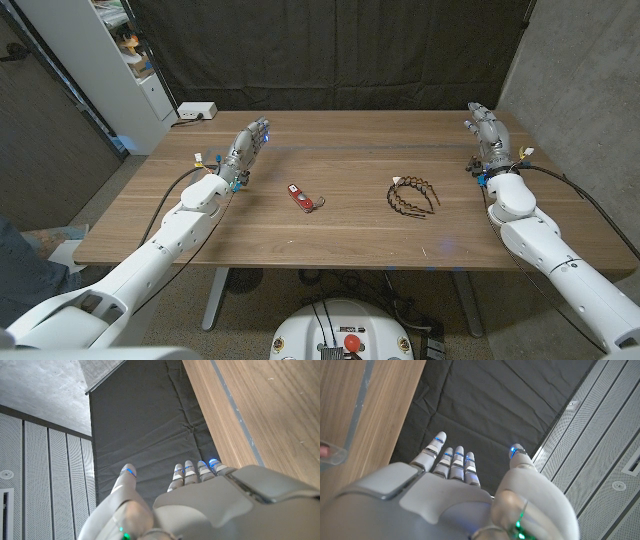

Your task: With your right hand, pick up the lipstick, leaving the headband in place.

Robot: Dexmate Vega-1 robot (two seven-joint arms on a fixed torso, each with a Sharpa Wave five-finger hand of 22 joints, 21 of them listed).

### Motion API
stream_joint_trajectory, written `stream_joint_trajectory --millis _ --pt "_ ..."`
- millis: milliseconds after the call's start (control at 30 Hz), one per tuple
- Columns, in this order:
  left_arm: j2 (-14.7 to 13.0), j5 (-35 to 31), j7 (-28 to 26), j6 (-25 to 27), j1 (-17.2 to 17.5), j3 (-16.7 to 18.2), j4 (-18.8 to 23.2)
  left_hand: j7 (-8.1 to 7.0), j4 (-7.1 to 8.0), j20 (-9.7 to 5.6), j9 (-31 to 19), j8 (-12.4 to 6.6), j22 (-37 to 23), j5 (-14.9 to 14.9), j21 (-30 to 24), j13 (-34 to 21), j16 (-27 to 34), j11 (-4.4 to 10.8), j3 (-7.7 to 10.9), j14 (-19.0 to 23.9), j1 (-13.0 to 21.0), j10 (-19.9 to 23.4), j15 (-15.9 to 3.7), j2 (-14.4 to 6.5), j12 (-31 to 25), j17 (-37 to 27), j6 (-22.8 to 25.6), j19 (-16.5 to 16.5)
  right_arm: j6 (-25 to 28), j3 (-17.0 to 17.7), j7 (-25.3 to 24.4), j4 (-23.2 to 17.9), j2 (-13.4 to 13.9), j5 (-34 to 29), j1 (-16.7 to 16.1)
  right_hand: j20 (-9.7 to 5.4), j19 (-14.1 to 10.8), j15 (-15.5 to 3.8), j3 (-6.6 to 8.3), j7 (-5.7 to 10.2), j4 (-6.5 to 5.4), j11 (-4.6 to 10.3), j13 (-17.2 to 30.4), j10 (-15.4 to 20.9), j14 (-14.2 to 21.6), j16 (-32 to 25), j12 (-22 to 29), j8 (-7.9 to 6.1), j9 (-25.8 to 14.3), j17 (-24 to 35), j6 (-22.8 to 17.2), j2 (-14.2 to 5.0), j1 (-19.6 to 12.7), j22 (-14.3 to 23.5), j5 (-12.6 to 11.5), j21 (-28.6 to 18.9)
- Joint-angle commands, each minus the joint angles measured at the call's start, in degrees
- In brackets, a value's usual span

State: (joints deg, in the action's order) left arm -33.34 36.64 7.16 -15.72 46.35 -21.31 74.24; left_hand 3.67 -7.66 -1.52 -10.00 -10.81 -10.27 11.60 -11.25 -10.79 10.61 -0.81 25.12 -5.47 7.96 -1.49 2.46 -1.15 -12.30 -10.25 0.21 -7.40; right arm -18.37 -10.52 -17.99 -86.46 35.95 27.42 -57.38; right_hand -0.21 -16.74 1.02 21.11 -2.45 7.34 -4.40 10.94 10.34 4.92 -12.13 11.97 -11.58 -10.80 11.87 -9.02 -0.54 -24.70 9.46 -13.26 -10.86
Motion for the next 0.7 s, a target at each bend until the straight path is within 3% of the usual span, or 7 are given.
stream_joint_trajectory --millis 33,700 --pt "-0.1 -0.02 0.12 0.34 0.12 -0.17 0.03 0.02 -0.04 0.47 -0.18 0.01 -0.14 -0.19 -0.07 -0.25 0.13 -0.03 -0.22 -0.63 0.69 -0.18 0.01 0.07 0.11 -0.16 0.57 -0.21 1.35 1.46 -1.58 -0.8 0.81 0.1 -1.48 0.1 -0.59 -0.12 -0.33 0.18 -0.04 0.02 0.11 0.2 0.55 -0.42 -0.25 0.06 -0.09 0.1 -0.22 -0.17 -0.62 0.31 0.17 -0.34" --pt "-0.01 -0.19 0.22 -0.09 0.11 -0.23 0.18 0.07 -0.04 0.56 -0.18 0.02 -0.16 -0.21 -0.11 -0.26 0.13 -0.05 -0.29 -0.63 0.75 -0.13 -0.01 0.05 0.13 -0.17 0.61 -0.25 2.64 2.82 -3.48 -1.85 1.39 -0.16 -3.47 0.11 -0.75 -0.06 -0.58 0.38 -0.01 0.08 0.12 0.24 0.87 -0.51 -0.31 0.01 -0.1 0.14 -0.5 -0.21 -0.66 0.32 0.22 -0.34"
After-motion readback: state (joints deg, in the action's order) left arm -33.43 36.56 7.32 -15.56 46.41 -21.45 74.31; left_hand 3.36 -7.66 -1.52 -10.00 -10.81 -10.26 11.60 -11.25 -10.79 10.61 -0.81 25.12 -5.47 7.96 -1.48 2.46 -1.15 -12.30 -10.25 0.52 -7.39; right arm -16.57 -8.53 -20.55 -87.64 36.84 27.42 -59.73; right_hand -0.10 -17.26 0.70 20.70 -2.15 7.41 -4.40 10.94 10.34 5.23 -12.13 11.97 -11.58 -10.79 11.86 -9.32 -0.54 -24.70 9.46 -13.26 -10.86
